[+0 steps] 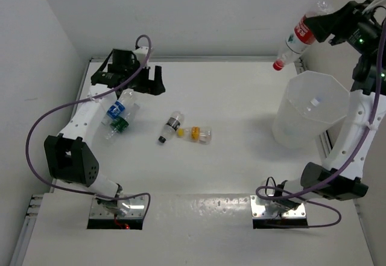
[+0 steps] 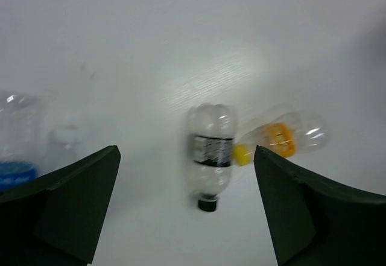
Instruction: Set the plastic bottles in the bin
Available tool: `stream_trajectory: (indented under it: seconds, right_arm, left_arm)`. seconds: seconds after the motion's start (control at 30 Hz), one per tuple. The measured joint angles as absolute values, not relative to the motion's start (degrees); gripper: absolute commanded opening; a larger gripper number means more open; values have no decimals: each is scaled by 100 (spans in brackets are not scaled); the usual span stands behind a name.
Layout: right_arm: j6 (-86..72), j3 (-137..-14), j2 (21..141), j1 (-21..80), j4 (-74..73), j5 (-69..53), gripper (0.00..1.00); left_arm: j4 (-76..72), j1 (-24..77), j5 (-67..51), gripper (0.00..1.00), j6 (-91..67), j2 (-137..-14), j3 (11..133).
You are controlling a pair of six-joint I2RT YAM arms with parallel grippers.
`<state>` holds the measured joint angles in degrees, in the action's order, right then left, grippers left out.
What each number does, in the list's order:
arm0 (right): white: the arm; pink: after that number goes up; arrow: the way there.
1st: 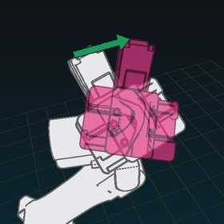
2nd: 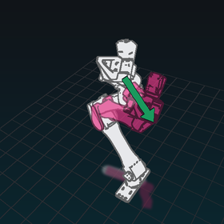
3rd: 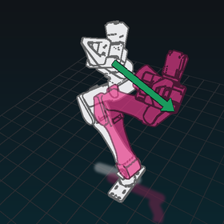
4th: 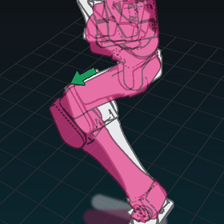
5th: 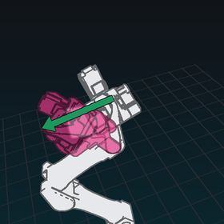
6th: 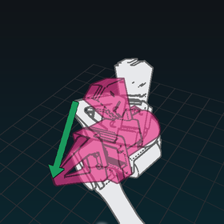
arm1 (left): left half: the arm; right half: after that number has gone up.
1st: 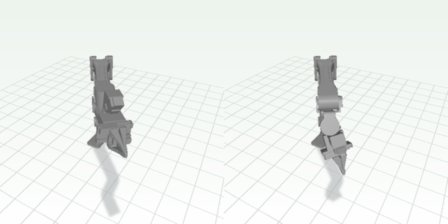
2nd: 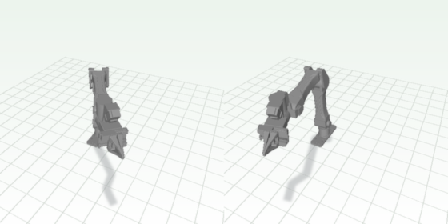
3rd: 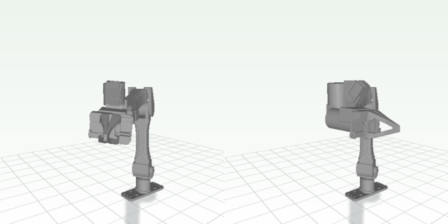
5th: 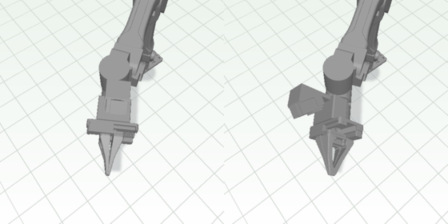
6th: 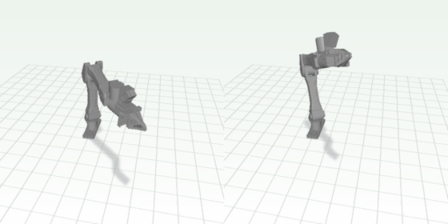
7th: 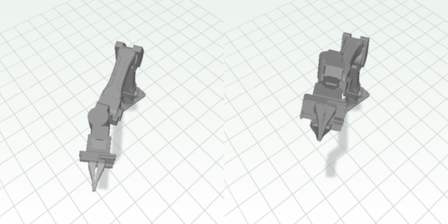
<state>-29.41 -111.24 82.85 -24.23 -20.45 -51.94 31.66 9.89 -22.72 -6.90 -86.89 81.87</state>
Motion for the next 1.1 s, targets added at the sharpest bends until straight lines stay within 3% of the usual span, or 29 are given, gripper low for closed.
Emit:
stream_trajectory:
  seconds: [0.33,0.9,1.0,1.03,1.07,1.1]
  right_arm:
    - [-760,-11664,8167,-2958,-4571,-4139,17]
    - [650,-10315,8409,-3159,-5234,-3376,20]
    - [827,-10075,8460,-3022,-5196,-3166,31]
    - [915,-9996,8466,-2936,-5183,-3081,41]
    - [969,-9933,8468,-2873,-5168,-3017,70]
    - [1004,-9874,8466,-2821,-5159,-2982,80]
  left_arm:
    - [4451,534,-327,100,167,-9424,7918]
    - [3887,161,939,100,1153,-9830,6790]
    - [3732,99,980,98,1256,-9966,6589]
    - [3680,75,993,97,1288,-9977,6514]
    - [3653,58,996,96,1313,-9983,6453]
    - [3610,30,1007,96,1334,-9988,6396]
